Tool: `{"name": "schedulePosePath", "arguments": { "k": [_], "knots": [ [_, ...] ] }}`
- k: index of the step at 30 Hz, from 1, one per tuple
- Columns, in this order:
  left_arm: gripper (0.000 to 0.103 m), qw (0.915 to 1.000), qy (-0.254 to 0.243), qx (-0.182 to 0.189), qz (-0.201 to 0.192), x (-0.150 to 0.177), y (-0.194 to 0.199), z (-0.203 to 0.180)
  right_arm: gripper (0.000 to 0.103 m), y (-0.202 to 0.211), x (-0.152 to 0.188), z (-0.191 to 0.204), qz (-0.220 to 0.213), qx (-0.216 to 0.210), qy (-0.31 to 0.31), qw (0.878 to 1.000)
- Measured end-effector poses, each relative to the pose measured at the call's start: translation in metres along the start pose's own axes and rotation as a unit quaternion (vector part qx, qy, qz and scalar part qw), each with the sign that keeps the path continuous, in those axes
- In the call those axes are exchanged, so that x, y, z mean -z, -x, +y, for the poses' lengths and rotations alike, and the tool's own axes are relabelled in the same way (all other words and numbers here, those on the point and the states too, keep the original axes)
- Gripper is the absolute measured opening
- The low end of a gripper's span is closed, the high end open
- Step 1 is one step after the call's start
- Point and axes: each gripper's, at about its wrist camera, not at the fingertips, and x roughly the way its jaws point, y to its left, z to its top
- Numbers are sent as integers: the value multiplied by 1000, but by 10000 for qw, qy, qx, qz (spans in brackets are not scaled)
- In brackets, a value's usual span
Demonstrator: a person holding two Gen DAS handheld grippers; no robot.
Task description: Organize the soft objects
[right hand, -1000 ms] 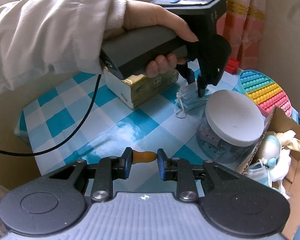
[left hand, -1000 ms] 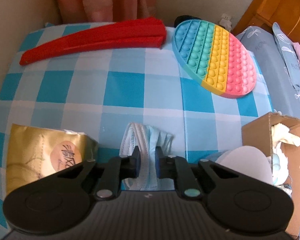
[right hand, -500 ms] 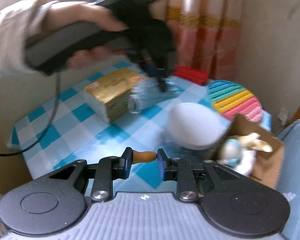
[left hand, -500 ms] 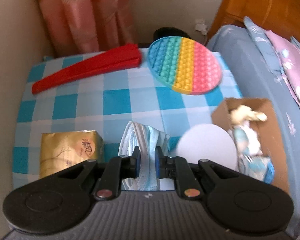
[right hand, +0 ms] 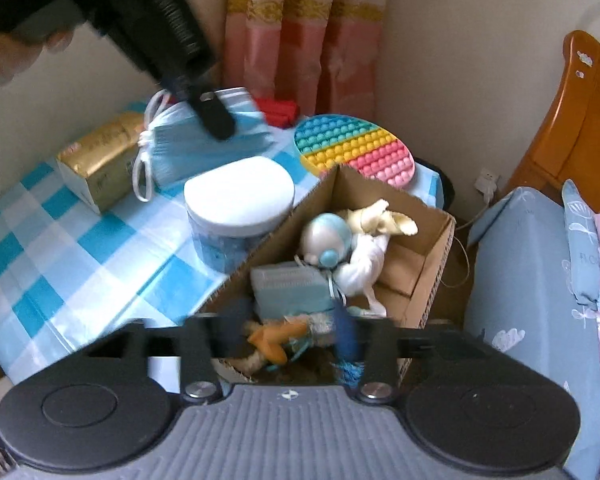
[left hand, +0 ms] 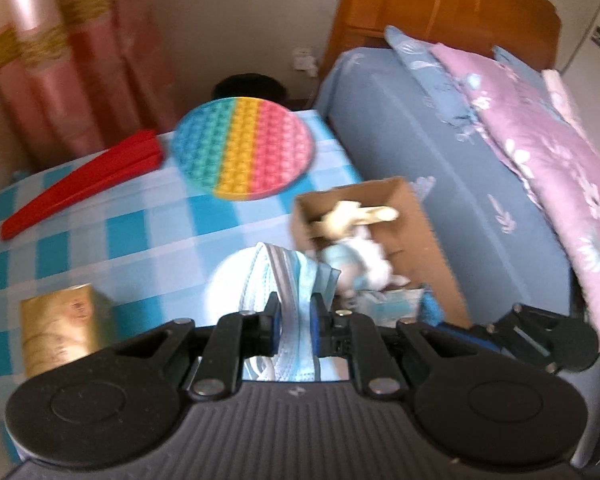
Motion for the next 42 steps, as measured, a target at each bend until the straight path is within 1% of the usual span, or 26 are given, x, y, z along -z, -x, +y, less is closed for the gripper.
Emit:
{"name": "schedulePosePath", "arguments": {
  "k": [1, 3, 6, 7, 9, 11, 15, 17, 19, 21, 22, 23, 24, 26, 27, 28, 30, 32, 34, 35, 37, 38, 40, 42],
  "knots": [
    [12, 10000, -26, 70, 11, -2, -3, -7, 70, 2, 2, 1, -40, 17, 2, 10000],
    [12, 9998, -68, 204, 54, -8, -10, -19, 71, 5, 4, 1, -77, -53, -41, 9999],
    [12, 9991, -103, 399, 118, -18, -22, -38, 80, 11, 8, 2, -151, -70, -116, 9998],
    [12, 9987, -84, 486, 146, -21, -27, -44, 81, 11, 9, 2, -161, -91, -139, 9997],
    [12, 9977, -87, 641, 181, -27, -38, -57, 81, 12, 13, 2, -158, -116, -193, 9996],
    [12, 9972, -56, 706, 225, -31, -51, -66, 81, 11, 16, 1, -142, -125, -236, 9995],
    [13, 9958, 203, 817, 347, -36, -77, -72, 81, 11, 20, -1, -135, -115, -301, 9994],
    [16, 9962, 270, 784, 276, -37, -88, -72, 81, 12, 21, -2, -140, -136, -338, 9992],
    [26, 9970, 373, 647, 201, -38, -97, -71, 81, 13, 22, -4, -151, -129, -373, 9991],
    [48, 9965, 399, 707, 210, -36, -100, -69, 81, 14, 22, -5, -169, -148, -402, 9989],
    [54, 9963, 446, 714, 154, -35, -99, -67, 82, 15, 21, -5, -183, -156, -420, 9988],
    [69, 9966, 469, 680, 66, -33, -95, -66, 82, 15, 21, -5, -192, -173, -438, 9987],
    [77, 9970, 458, 615, -83, -31, -89, -64, 83, 16, 21, -5, -204, -186, -449, 9986],
    [82, 9972, 375, 452, -453, -26, -75, -62, 86, 17, 21, -4, -231, -192, -464, 9985],
    [86, 9972, 284, 389, -578, -23, -67, -62, 90, 17, 20, -3, -245, -205, -487, 9983],
    [88, 9971, 186, 339, -651, -21, -61, -62, 93, 18, 20, -1, -262, -209, -514, 9981],
    [93, 9963, -9, 206, -835, -13, -48, -60, 93, 20, 19, 1, -271, -181, -567, 9979],
    [95, 9942, -175, -111, -1055, 1, -34, -56, 96, 22, 17, 4, -265, -127, -646, 9975],
    [95, 9911, -351, -378, -1229, 16, -21, -51, 103, 24, 16, 6, -248, -28, -763, 9968],
    [95, 9897, -415, -495, -1274, 23, -16, -48, 103, 26, 16, 7, -232, 23, -836, 9962],
    [96, 9880, -415, -674, -1327, 40, -4, -39, 103, 28, 15, 8, -150, 107, -979, 9950],
    [96, 9878, -376, -687, -1349, 47, 2, -35, 103, 28, 14, 10, -92, 180, -1051, 9943],
    [97, 9885, -203, -676, -1337, 65, 13, -22, 103, 29, 15, 12, 20, 388, -1181, 9922],
    [97, 9878, -1, -817, -1322, 80, 22, -13, 103, 28, 17, 14, 187, 562, -1378, 9887]
  ]
}}
